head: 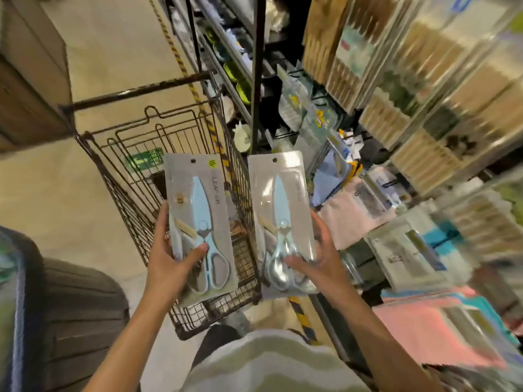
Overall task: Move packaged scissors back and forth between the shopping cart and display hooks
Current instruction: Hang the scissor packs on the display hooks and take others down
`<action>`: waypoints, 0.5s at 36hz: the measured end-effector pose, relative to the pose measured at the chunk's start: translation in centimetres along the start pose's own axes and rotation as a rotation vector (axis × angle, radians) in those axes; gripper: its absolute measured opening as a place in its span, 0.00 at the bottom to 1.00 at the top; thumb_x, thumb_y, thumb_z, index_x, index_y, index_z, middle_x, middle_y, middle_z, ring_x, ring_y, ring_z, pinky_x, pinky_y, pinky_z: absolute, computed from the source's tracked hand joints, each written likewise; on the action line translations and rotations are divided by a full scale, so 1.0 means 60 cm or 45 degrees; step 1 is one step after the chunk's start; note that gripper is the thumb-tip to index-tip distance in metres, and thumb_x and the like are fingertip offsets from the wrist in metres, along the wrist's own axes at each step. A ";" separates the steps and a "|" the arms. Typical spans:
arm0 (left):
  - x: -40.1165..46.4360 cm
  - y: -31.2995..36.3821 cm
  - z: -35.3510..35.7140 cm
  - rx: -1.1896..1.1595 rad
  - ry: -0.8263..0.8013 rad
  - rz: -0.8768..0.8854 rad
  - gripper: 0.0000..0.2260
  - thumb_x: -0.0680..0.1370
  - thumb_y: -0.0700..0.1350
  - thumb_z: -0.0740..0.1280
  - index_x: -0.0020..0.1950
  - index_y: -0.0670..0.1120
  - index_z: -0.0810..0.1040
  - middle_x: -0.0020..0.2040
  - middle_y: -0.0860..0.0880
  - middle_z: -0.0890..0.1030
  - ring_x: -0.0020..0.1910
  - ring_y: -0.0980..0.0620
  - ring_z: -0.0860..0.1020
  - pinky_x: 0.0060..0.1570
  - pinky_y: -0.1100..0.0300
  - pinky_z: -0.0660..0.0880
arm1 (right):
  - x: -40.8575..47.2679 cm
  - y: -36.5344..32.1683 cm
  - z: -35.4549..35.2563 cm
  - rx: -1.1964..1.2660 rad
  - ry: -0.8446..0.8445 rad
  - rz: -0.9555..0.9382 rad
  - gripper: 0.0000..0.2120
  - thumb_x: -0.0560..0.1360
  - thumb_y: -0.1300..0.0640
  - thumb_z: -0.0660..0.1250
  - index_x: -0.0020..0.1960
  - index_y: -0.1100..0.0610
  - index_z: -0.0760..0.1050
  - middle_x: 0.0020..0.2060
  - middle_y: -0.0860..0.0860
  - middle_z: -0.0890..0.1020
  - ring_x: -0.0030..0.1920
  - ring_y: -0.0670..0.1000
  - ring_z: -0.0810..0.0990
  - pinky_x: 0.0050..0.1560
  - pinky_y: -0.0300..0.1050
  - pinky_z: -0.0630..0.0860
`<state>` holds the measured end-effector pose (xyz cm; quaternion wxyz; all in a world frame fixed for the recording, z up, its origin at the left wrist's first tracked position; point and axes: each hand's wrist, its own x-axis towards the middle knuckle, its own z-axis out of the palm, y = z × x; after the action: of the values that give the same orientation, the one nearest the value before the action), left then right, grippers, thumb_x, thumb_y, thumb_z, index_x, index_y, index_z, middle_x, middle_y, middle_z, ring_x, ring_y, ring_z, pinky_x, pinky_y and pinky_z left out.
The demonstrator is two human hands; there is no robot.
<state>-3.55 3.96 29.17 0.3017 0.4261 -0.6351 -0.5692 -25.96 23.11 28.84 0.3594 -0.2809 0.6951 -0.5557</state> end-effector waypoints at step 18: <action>-0.231 0.068 0.083 0.059 -0.384 0.166 0.47 0.66 0.59 0.80 0.77 0.72 0.56 0.79 0.61 0.64 0.76 0.50 0.68 0.69 0.35 0.70 | -0.343 0.021 -0.074 0.227 0.305 -0.045 0.48 0.70 0.77 0.72 0.78 0.48 0.53 0.58 0.27 0.79 0.61 0.35 0.79 0.53 0.31 0.77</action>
<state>-2.36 18.52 33.75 0.2292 0.3007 -0.7124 -0.5912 -17.55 42.19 32.02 0.2876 -0.1916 0.6760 -0.6508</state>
